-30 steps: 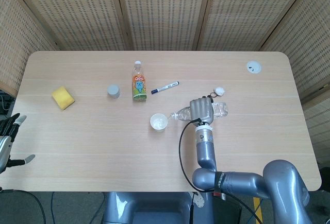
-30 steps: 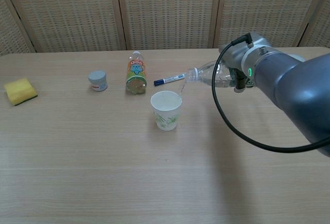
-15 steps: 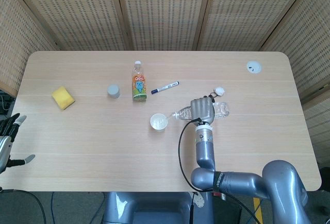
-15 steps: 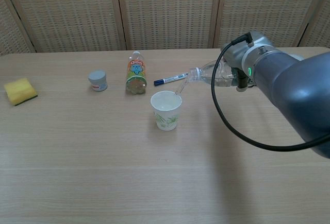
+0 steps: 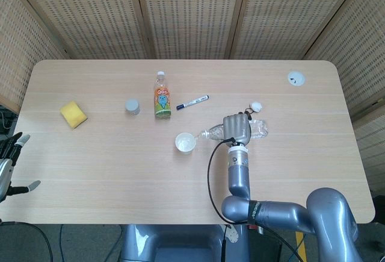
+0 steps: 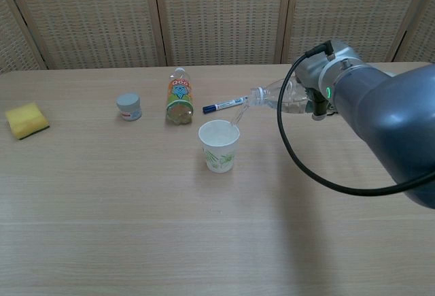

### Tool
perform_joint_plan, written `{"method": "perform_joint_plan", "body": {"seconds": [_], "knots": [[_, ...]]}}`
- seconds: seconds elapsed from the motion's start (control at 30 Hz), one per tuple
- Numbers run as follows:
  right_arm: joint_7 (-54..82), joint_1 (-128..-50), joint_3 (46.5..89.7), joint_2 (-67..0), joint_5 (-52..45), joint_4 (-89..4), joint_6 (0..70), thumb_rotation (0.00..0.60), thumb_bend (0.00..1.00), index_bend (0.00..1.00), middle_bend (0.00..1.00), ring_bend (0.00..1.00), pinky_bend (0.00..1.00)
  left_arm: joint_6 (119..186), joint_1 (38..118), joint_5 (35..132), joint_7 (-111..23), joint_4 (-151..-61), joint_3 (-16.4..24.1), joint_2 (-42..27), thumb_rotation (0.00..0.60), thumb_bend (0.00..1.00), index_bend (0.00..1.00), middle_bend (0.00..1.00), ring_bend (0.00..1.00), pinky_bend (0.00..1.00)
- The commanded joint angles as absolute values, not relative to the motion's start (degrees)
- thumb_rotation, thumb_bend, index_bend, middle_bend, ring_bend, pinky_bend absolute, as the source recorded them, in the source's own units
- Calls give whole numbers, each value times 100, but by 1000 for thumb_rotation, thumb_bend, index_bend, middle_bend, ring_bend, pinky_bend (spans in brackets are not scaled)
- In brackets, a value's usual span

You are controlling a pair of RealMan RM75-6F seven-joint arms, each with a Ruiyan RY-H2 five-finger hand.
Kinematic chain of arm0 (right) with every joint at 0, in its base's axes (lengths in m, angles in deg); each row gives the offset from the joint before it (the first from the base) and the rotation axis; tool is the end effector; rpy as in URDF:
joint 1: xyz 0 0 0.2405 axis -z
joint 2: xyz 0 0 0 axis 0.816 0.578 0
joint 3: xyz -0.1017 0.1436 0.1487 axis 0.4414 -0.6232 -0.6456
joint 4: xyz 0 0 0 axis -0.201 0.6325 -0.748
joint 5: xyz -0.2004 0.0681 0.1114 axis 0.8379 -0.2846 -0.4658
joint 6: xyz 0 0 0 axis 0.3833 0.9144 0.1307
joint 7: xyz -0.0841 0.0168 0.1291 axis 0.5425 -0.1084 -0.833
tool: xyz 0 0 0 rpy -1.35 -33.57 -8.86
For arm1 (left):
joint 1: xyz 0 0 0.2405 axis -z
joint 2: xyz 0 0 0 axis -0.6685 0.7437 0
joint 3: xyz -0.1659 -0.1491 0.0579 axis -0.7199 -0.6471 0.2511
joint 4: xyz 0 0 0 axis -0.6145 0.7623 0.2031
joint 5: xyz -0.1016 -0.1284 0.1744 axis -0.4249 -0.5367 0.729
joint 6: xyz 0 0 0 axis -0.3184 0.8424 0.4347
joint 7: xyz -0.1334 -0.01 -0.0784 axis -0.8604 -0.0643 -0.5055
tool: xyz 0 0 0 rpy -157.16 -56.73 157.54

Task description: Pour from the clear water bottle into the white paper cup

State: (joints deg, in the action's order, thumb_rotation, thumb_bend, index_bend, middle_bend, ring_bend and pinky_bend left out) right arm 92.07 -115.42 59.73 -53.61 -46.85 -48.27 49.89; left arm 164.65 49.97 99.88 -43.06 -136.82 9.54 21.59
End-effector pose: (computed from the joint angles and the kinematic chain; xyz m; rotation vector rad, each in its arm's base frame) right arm -0.0657 -0.3722 -0.0623 1.6069 -0.6306 0.2819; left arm -0.2921 0.2022 0.1399 -1.3883 -1.0406 -0.7825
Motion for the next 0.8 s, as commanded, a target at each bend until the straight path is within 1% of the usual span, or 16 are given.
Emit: {"method": "perform_joint_plan", "body": {"seconds": [0.03,0.23,0.3,0.37,0.57,0.63,0.8], "knots": [[8952,-11488,5857,-5361,-4613,-4878,4903,600,563,526,604,554,605,16467,4996,9988,-4311,-13681,954,2160,600,54,0,0,0,0],[8294,-11357,5576,-5331,-4495,-4966,4703,600,563,526,604,554,605,16466,4994,9982,-4326,-13674,953,2166,600,55,0,0,0,0],[7941,-11273,5497,-5283,-4370,-5004,4579,600,563,526,604,554,605,16453,5000,9977,-4326,-13665,954,2162,600,54,0,0,0,0],[7305,-11102,5319,-5191,-4216,-5117,4378,600,563,526,604,554,605,16435,5009,9980,-4318,-13670,958,2158,600,54,0,0,0,0],[6176,-10717,5321,-4903,-3758,-5229,3856,600,563,526,604,554,605,16422,5014,9977,-4314,-13684,962,2161,600,54,0,0,0,0],[5678,-10533,5436,-4743,-3460,-5255,3510,600,563,526,604,554,605,16431,5012,9975,-4306,-13683,961,2157,600,54,0,0,0,0],[4383,-10131,5548,-4557,-2892,-5112,2884,600,563,526,606,554,605,16438,5012,10001,-4247,-13697,977,2139,600,54,0,0,0,0]]}}
